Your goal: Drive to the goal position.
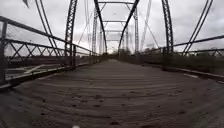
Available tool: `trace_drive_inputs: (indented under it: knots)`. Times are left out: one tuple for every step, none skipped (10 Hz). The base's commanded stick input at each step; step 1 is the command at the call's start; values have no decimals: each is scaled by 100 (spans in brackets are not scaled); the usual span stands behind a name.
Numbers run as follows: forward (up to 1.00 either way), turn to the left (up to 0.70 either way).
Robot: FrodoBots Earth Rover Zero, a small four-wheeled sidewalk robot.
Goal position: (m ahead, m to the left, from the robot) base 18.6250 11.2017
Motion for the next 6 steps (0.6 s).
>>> trace_drive_inputs:
  knots:
    - [49,0]
    - [100,0]
    - [100,0]
    - [100,0]
    - [100,0]
    - [100,0]
